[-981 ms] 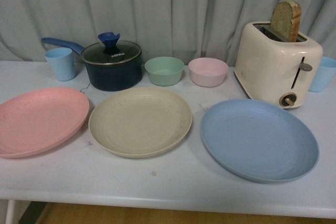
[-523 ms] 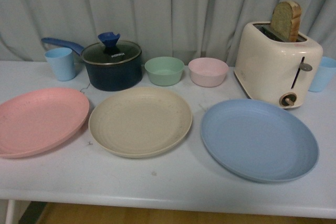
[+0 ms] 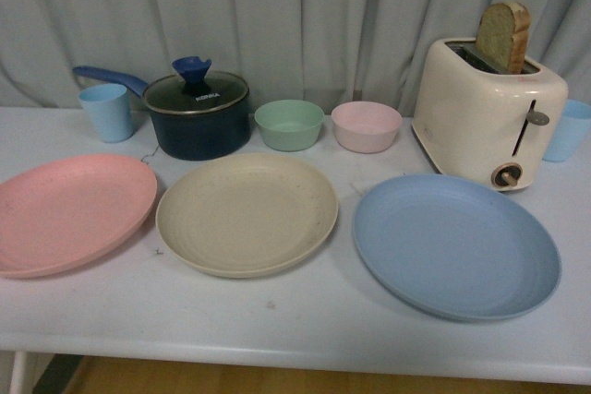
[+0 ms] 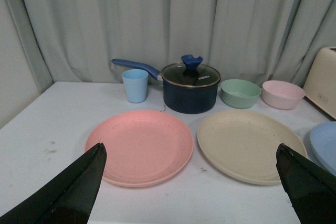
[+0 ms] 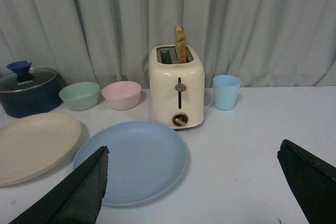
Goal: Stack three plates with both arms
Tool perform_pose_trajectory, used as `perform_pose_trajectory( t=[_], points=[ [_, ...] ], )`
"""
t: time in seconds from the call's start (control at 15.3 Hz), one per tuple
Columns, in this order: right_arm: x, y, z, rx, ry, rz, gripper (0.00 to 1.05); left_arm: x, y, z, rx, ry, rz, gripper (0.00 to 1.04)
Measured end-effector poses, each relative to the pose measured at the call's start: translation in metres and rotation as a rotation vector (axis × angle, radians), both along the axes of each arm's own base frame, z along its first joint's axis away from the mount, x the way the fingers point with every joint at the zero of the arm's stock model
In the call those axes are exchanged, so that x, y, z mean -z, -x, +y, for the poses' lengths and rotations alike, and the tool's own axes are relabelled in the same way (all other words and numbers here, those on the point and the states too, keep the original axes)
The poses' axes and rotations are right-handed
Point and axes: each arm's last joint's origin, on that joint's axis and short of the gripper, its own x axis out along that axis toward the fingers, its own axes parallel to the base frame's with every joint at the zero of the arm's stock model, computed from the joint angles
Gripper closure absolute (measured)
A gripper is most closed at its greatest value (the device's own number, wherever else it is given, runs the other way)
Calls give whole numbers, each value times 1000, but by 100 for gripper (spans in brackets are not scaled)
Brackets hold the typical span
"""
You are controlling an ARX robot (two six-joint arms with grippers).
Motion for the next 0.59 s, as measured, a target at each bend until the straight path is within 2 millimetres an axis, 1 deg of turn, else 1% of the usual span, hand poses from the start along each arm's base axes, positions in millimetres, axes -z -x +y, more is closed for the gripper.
perform_pose_trajectory(
  t=[0.59],
  points=[
    [0, 0, 0, 0, 0, 0, 6, 0, 0, 0, 0, 0, 0, 7]
  ],
)
